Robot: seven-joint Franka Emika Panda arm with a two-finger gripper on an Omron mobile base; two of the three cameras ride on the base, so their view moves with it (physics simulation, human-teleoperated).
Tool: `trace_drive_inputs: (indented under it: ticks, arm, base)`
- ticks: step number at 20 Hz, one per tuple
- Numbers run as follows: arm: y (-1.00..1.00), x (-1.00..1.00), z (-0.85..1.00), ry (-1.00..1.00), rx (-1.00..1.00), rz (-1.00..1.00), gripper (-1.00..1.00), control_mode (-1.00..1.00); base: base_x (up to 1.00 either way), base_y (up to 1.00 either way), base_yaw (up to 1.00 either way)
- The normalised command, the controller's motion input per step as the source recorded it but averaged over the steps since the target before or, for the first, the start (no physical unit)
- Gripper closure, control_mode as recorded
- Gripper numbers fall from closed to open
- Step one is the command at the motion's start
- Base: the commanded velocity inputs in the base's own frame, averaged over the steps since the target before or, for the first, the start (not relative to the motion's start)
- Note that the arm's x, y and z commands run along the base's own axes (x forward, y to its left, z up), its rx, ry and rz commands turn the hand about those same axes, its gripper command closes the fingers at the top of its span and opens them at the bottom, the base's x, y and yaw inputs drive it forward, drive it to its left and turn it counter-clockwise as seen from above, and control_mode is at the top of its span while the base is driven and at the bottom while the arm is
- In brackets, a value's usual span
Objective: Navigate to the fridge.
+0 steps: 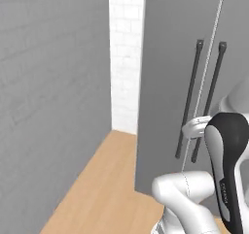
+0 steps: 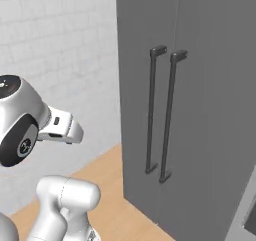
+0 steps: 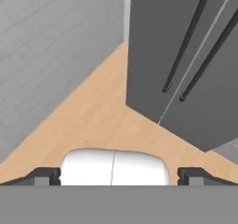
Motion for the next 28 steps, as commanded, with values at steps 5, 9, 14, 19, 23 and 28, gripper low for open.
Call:
trace_drive_inputs:
  ticks: [5,9,14,19,23,28]
  arm:
    - [0.00,0.00,0.00,0.00,0.00,0.00,-1.00,1.00]
    - [0.00,0.00,0.00,0.00,0.00,0.00,-1.00,1.00]
    - [0.00,0.00,0.00,0.00,0.00,0.00,-1.00,1.00]
    - [0.00,0.00,0.00,0.00,0.00,0.00,-1.00,1.00]
    - [0.00,0.00,0.00,0.00,0.00,0.00,-1.00,1.00]
    - [0.00,0.00,0.00,0.00,0.00,0.00,-1.00,1.00]
  base:
    - [0.70,0.58,-0.70]
    - [0.85,0.21,-0.62]
    - [0.64,-0.36,-0.46]
    - [0.64,-0.29,-0.25]
    - [0.70,-0.23,-0.24]
    - [0.67,-0.03,-0.11]
